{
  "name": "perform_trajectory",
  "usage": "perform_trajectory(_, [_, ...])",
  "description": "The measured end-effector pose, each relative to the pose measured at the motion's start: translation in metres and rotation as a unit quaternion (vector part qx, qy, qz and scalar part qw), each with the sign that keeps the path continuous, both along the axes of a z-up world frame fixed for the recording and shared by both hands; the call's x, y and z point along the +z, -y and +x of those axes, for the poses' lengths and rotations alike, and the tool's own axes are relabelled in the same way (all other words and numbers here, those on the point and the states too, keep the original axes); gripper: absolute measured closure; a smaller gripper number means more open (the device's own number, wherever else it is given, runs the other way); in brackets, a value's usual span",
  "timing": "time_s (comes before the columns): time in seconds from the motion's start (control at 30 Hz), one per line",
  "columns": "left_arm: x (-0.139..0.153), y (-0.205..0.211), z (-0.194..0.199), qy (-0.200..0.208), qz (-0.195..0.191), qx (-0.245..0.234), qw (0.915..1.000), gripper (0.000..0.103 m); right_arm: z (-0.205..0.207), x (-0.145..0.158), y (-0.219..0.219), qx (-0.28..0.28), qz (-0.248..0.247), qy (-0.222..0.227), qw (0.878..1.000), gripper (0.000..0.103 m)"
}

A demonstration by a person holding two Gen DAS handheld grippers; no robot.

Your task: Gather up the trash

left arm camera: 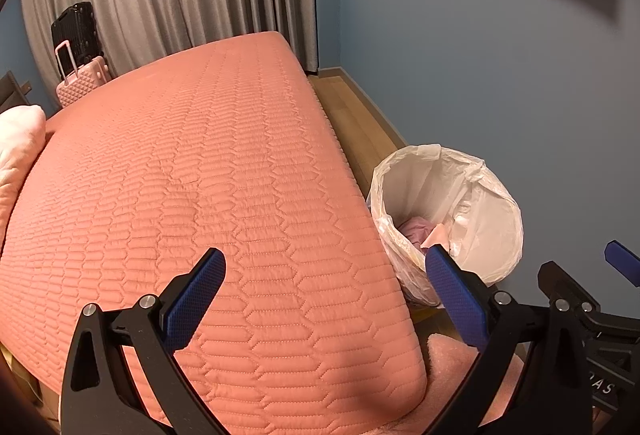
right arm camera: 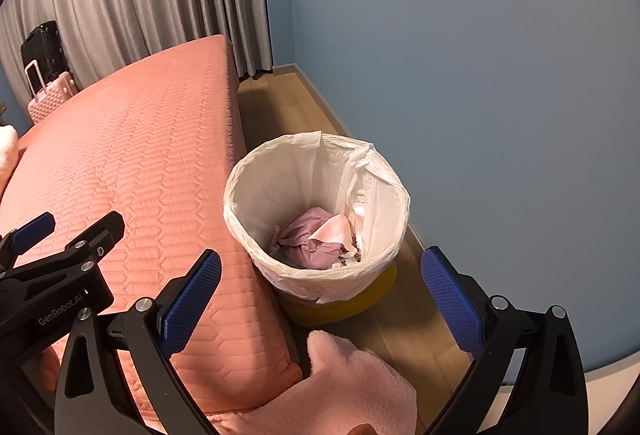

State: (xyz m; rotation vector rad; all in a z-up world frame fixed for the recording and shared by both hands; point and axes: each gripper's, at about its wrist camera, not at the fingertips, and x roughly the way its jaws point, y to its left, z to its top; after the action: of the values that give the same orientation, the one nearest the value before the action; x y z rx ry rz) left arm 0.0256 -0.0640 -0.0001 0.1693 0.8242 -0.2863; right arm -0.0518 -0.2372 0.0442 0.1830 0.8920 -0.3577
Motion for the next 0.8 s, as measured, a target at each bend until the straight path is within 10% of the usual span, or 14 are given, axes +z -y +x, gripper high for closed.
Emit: perform_trajectory(0.8, [-0.0039,0.0054,-0.0032,-0.001,0.01,-0.001,0.9999,0.007,-0.0028,-0.002,0.0046,-0.006,0.002,0.0,1.0,0.006])
